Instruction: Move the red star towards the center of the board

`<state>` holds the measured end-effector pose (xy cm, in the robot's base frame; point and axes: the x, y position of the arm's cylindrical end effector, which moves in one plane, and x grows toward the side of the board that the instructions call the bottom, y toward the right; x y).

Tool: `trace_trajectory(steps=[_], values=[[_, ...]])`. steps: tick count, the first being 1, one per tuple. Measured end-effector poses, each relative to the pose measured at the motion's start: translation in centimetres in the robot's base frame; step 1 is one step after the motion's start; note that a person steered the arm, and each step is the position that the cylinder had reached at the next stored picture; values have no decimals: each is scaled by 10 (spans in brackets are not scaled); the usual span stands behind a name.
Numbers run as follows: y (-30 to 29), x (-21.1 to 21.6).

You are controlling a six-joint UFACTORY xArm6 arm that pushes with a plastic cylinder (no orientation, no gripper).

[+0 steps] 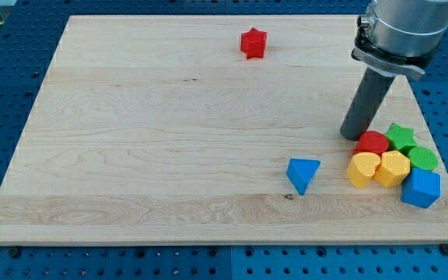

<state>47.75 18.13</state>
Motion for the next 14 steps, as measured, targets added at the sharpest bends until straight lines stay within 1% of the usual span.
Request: trace_trajectory(steps=[2, 4, 6, 8, 9, 10, 11, 12, 13, 14], values=[[0, 3], [-15, 1], [-66, 1], [-95, 3], [-112, -6], [-129, -62], [-146, -125], [-157, -198], [-162, -259], [-163, -285]])
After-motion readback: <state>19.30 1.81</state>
